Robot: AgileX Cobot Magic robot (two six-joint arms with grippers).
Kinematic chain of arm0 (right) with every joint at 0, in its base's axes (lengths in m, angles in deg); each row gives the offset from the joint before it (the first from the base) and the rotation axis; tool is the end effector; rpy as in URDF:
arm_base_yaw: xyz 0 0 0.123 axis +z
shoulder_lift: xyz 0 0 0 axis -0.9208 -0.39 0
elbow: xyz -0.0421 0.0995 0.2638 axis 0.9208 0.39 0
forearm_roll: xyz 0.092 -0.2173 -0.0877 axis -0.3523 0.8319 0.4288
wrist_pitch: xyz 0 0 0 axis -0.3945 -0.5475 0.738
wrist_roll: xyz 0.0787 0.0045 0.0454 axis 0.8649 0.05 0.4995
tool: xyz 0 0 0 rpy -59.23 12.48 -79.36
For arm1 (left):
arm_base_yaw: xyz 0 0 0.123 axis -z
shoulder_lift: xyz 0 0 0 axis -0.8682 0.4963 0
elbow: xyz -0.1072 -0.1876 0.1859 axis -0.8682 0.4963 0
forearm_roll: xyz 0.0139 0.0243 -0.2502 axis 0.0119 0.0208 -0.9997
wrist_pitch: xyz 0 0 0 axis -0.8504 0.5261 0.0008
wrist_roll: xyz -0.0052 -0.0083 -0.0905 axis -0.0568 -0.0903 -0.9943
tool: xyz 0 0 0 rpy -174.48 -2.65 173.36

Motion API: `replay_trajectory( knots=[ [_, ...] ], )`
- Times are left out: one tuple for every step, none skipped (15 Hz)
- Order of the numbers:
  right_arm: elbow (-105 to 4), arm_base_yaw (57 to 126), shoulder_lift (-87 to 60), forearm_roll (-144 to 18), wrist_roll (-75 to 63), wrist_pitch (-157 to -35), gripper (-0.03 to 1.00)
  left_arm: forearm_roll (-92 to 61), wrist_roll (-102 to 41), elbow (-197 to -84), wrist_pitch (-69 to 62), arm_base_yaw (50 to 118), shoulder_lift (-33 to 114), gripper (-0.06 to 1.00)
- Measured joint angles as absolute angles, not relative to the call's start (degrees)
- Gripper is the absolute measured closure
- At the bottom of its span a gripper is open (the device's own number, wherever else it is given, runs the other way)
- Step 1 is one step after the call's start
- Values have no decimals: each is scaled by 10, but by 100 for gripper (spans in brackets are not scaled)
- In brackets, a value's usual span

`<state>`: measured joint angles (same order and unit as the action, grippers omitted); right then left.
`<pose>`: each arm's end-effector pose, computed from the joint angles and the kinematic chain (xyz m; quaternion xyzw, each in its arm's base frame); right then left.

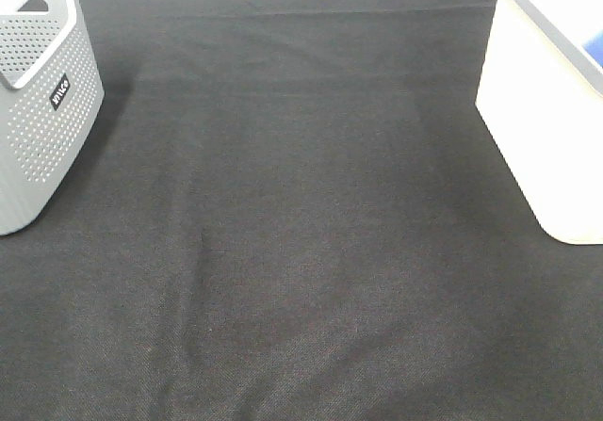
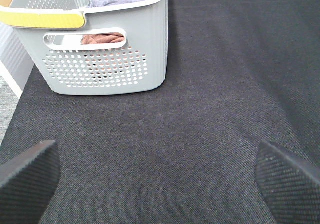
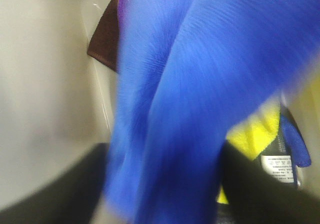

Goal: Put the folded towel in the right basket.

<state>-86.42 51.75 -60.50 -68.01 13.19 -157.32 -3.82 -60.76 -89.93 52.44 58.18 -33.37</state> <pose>0.4475 -0.1021 0.2882 0.1159 0.9709 0.0825 0.1925 -0.0066 -0.0028 0.2813 0.0150 0.8444 0.0125 0.5354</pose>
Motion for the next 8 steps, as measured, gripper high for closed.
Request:
replay_trajectory(
  knots=[
    [-864,517,-605,-680,132,-1573,19,-38,-608,-899,524,582,-334,-4],
    [-864,517,-605,-680,132,-1573,12,-38,-608,-899,524,582,-334,-4],
    [-864,517,-605,-680,132,-1573,9,-38,-608,-899,524,582,-334,-4],
    [-864,517,-605,-680,132,-1573,7,-38,-608,-899,524,582,-334,-4],
    [-864,517,-605,-680,132,-1573,7,-38,-608,-899,524,582,-334,-4],
    [-864,517,-605,-680,132,-1573,7,-38,-608,-899,524,582,-334,-4],
    [-864,517,-596,-680,132,-1573,7,-38,-608,-899,524,582,-334,-4],
    [-864,517,-596,-680,132,-1573,7,-38,-608,-899,524,582,-334,-4]
  ],
)
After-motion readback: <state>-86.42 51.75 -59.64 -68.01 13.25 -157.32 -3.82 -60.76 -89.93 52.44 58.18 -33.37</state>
